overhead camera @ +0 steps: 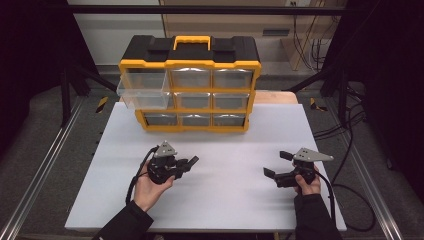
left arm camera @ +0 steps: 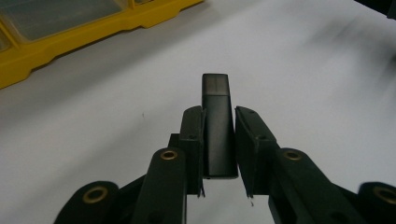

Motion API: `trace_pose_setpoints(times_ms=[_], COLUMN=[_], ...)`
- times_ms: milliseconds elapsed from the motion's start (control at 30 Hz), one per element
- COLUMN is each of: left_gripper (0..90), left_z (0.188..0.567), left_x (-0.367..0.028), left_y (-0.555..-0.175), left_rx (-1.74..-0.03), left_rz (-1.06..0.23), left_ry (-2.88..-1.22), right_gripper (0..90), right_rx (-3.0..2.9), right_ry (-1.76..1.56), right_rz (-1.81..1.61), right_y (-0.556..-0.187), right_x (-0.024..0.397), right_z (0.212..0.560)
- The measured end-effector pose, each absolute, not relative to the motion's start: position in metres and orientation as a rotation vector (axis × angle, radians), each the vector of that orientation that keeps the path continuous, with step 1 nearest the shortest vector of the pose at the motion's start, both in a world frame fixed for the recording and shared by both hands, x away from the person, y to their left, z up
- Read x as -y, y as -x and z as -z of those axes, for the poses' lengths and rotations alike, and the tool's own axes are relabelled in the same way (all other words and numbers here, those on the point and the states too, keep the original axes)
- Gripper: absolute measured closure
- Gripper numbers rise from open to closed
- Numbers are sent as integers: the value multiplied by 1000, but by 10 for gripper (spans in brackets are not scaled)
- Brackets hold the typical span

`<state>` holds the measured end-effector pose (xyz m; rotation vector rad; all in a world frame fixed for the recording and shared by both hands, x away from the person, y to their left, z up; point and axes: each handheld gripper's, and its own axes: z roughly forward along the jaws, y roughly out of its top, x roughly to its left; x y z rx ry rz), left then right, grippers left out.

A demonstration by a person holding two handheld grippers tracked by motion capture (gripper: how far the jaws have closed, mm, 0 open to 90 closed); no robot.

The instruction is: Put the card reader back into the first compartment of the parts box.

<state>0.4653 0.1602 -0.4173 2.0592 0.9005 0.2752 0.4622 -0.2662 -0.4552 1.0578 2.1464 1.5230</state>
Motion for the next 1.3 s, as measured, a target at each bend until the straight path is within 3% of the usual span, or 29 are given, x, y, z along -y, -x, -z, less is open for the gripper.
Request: trace_pose_setpoints(times_ms=[1300], left_gripper=[727], left_z=[394], left_x=[-188], left_y=[-467], left_rx=[-943], left_rz=[-321], left_ry=[-1998], right_gripper=[22], right_rx=[-2153], right_ry=[-1056], right_rz=[-1521], right_y=[-462], right_x=[265], right_z=[456])
